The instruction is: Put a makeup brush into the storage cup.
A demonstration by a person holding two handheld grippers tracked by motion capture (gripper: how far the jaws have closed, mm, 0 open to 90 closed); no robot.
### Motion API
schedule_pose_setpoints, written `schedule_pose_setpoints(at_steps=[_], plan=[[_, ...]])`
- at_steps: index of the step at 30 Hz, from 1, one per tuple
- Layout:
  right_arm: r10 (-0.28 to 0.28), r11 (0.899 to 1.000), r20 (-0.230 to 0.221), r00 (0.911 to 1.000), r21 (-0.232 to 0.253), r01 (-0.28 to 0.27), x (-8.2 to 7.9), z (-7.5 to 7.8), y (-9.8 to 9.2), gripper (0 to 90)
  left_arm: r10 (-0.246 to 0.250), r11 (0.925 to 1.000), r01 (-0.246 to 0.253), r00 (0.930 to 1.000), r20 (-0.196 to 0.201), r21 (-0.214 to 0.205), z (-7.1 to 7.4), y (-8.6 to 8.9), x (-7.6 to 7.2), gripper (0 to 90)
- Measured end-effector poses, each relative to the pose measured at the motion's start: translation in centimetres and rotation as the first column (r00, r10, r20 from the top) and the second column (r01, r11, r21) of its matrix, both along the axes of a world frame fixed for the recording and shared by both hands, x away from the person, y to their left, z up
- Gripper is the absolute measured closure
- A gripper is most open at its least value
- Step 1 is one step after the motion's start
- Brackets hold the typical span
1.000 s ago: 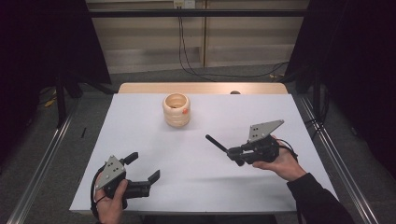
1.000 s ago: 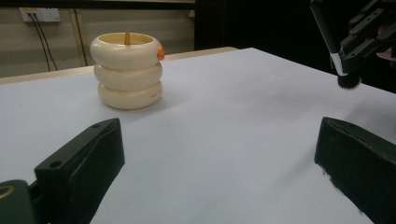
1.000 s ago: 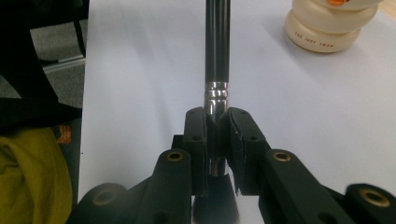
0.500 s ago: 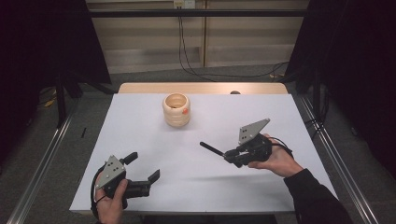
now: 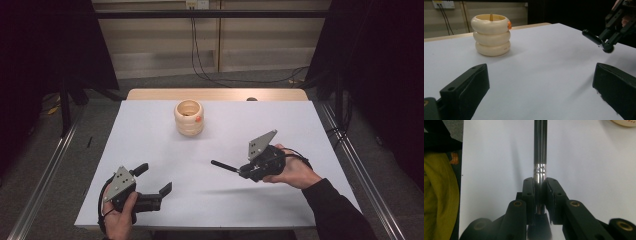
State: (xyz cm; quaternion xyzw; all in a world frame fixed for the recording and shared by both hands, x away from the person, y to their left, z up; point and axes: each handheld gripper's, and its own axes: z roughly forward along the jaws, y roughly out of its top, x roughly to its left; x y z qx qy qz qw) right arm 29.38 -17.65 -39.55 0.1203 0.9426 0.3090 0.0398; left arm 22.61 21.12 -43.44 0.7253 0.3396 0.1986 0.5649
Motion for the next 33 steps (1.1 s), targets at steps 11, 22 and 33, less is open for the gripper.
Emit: schedule_pose_setpoints(at_steps=[11,22,33], plan=[[0.031,0.997,-0.013,0.9994,-0.069,-0.032,0.2,-0.4,0.3,78.5,0.002,1.0000,-0.002,1.0000,0.002,0.004,0.0,0.0,0.0,1.2],[0.061,0.990,-0.030,0.9977,-0.125,-0.064,0.1,-1.1,0.7,78.5,-0.043,0.9988,0.043,0.9991,0.002,0.022,0.1,-0.4,0.2,1.4],[0.061,0.991,-0.024,0.9979,-0.118,-0.063,0.1,-0.8,0.4,78.4,-0.001,0.9993,0.000,0.9996,0.027,0.036,0.7,-0.4,0.4,1.5]])
